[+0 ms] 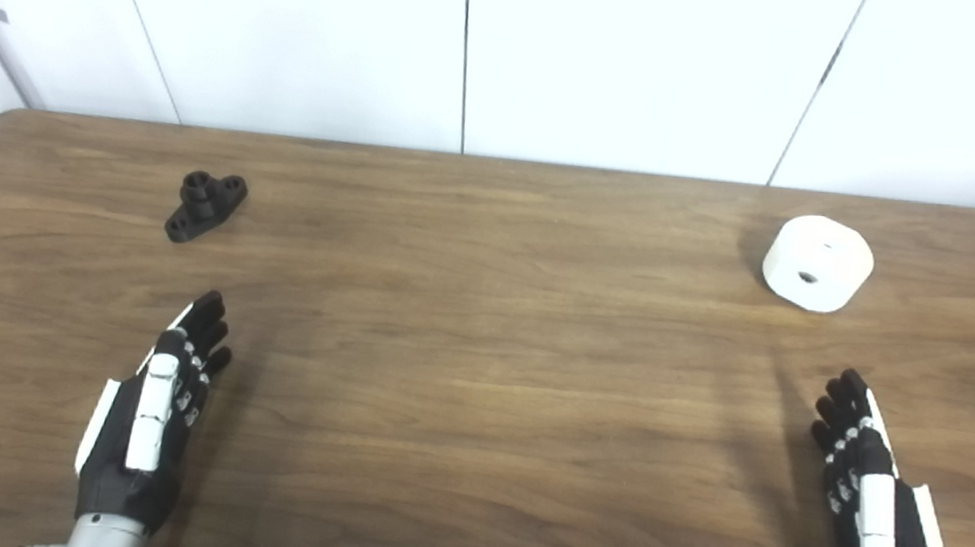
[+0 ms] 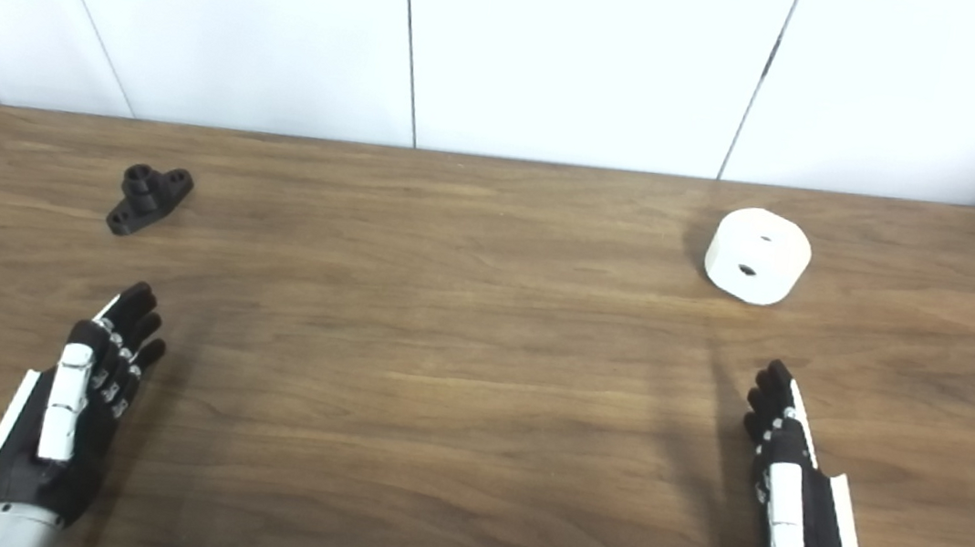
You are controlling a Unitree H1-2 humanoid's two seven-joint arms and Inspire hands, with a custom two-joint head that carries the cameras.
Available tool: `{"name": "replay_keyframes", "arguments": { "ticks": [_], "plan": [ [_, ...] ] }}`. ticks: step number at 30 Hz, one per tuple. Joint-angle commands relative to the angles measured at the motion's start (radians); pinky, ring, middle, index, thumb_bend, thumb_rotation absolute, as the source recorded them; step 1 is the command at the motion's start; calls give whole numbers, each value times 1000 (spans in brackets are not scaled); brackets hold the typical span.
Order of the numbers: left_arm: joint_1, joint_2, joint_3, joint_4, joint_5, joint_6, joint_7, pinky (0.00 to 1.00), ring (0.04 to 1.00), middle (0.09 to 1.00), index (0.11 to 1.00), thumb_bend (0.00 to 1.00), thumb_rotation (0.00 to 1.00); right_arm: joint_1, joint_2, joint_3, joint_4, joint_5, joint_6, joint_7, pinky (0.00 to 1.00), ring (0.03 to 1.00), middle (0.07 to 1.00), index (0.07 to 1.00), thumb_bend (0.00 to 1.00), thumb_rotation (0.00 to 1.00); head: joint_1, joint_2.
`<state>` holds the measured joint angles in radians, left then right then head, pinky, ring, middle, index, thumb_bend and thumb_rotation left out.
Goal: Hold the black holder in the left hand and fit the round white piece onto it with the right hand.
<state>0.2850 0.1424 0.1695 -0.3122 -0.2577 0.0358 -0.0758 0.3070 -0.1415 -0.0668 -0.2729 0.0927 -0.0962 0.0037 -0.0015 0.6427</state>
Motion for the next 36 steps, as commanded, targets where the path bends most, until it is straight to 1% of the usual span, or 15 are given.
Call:
{"name": "replay_keyframes", "arguments": {
  "ticks": [1, 6, 12, 15, 20, 21, 25, 26, 27, 28, 29, 31, 32, 34, 36],
  "plan": [
    [-21, 0, 9, -10, 4, -39, 1, 950, 965, 951, 915, 480, 903, -8, 18, 7, 4, -10, -20, 6, 951, 957, 964, 968, 589, 1000, -1, -1],
    [-20, -1, 10, -9, 2, -43, 1, 950, 964, 946, 909, 474, 899, -4, 23, 5, -5, -3, -4, 3, 959, 958, 961, 964, 592, 1000, -4, -2],
    [-17, 0, 9, -11, -1, -43, -1, 951, 967, 952, 914, 489, 897, -5, 20, 4, 0, 23, -16, 13, 960, 966, 971, 974, 577, 1000, -5, -2],
    [-16, 2, 5, -13, 0, -42, -6, 957, 971, 954, 918, 499, 896, -4, 23, 4, -7, 11, -7, 5, 954, 960, 965, 969, 571, 1000, -5, -2],
    [-15, -5, 3, -12, 7, -48, -1, 962, 968, 946, 911, 491, 882, -3, 17, 3, 0, 14, -11, 9, 956, 957, 964, 968, 579, 1000, 11, -10],
    [-14, -6, 2, -12, 9, -50, 0, 950, 962, 940, 907, 494, 877, -3, 16, 3, -1, 13, -11, 9, 955, 955, 963, 968, 580, 1000, 14, -10],
    [-10, -16, -7, -20, 22, -44, 5, 931, 963, 941, 906, 500, 870, -3, 2, -5, 14, 38, -32, 24, 967, 965, 968, 974, 570, 1000, 69, -20],
    [-9, -20, -10, -23, 29, -42, 8, 929, 964, 942, 906, 500, 869, -3, 0, -9, 16, 43, -36, 26, 967, 966, 968, 974, 569, 1000, 97, -27],
    [-8, -22, -12, -25, 33, -40, 10, 927, 960, 942, 904, 507, 865, -2, -1, -11, 19, 47, -38, 28, 968, 968, 968, 973, 571, 1000, 97, -27],
    [-6, -26, -16, -27, 38, -40, 12, 930, 958, 942, 904, 512, 862, -1, -3, -15, 21, 52, -42, 32, 977, 970, 968, 973, 571, 1000, 133, -37],
    [-5, -30, -18, -27, 41, -43, 14, 937, 959, 945, 905, 514, 858, 0, -6, -18, 24, 54, -46, 36, 989, 972, 967, 972, 573, 1000, 143, -41],
    [-3, -41, -22, -26, 43, -53, 19, 936, 956, 941, 896, 506, 837, 1, -13, -22, 31, 58, -54, 45, 997, 980, 968, 975, 586, 1000, 166, -50],
    [-3, -47, -25, -24, 48, -60, 24, 928, 952, 933, 889, 509, 810, 2, -16, -24, 33, 49, -49, 44, 999, 985, 970, 977, 589, 1000, 187, -56],
    [-5, -57, -32, -22, 58, -65, 36, 910, 945, 922, 883, 525, 783, 2, -23, -29, 37, 40, -43, 44, 1000, 989, 968, 975, 619, 1000, 208, -64],
    [-9, -60, -41, -17, 65, -69, 44, 908, 943, 916, 874, 526, 782, 2, -27, -33, 44, 49, -48, 50, 1000, 996, 967, 973, 613, 1000, 222, -71]
  ]
}}
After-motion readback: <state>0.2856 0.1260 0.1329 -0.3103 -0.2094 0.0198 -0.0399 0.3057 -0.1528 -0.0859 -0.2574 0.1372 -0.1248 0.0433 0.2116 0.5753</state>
